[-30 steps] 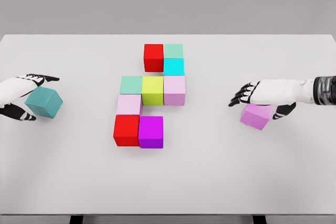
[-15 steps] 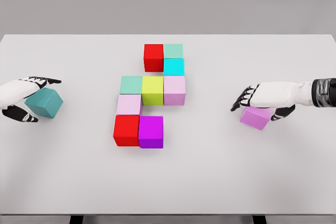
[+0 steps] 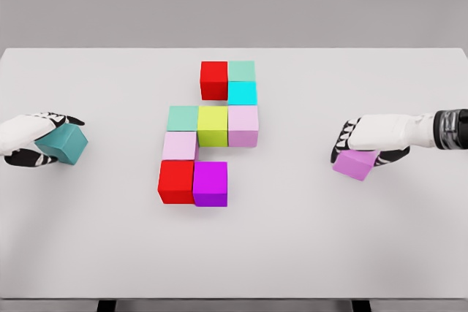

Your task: Assemble the squares on the desktop into the number 2

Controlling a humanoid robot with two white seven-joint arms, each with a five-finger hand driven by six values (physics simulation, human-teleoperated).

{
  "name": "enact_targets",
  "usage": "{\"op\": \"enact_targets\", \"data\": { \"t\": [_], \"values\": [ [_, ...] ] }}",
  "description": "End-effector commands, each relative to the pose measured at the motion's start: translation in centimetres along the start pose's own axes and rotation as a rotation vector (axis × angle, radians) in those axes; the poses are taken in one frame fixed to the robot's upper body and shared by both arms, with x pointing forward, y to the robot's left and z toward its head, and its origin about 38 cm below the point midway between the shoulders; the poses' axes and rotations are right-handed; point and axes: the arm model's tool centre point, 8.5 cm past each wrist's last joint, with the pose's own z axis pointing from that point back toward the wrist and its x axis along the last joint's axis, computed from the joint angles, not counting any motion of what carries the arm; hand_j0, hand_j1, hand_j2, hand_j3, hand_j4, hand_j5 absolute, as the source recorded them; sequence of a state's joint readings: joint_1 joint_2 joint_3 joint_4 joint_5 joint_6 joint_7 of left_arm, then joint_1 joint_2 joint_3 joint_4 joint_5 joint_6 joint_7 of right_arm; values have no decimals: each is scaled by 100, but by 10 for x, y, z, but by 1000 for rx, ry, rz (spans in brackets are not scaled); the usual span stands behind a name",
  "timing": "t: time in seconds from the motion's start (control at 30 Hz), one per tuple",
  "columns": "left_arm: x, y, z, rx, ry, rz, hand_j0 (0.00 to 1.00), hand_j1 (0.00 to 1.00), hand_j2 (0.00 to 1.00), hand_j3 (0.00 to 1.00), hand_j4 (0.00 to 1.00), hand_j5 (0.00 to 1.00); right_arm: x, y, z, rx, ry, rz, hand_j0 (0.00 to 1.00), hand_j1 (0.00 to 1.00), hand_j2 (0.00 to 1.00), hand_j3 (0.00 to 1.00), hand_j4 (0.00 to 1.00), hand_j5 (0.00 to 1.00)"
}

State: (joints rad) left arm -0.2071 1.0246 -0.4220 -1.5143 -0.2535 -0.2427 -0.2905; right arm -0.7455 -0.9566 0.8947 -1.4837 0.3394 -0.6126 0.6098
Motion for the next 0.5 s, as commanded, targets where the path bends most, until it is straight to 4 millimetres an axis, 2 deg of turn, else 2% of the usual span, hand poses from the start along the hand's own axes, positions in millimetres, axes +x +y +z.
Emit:
{"op": "enact_targets", "data": {
  "t": [0.0, 0.13, 0.33, 0.47],
  "values": [
    [1, -2, 0, -12, -2, -4, 62, 62, 62, 62, 62, 62, 1, 0, -1, -2, -6, -4, 65, 65, 65, 65, 65, 65],
    [2, -2, 0, -13, -5, -5, 52, 52, 52, 52, 52, 52, 3, -6, 0, -14, -12, 4, 65, 65, 65, 65, 65, 65],
    [3, -2, 0, -10, -12, -3, 44, 44, 44, 44, 44, 44, 10, -15, 0, -35, -33, 22, 64, 64, 64, 64, 64, 64],
    [11, 2, 0, -3, -33, -13, 36, 36, 36, 36, 36, 36, 21, -24, 1, -58, -64, 39, 64, 64, 64, 64, 64, 64]
  ]
}}
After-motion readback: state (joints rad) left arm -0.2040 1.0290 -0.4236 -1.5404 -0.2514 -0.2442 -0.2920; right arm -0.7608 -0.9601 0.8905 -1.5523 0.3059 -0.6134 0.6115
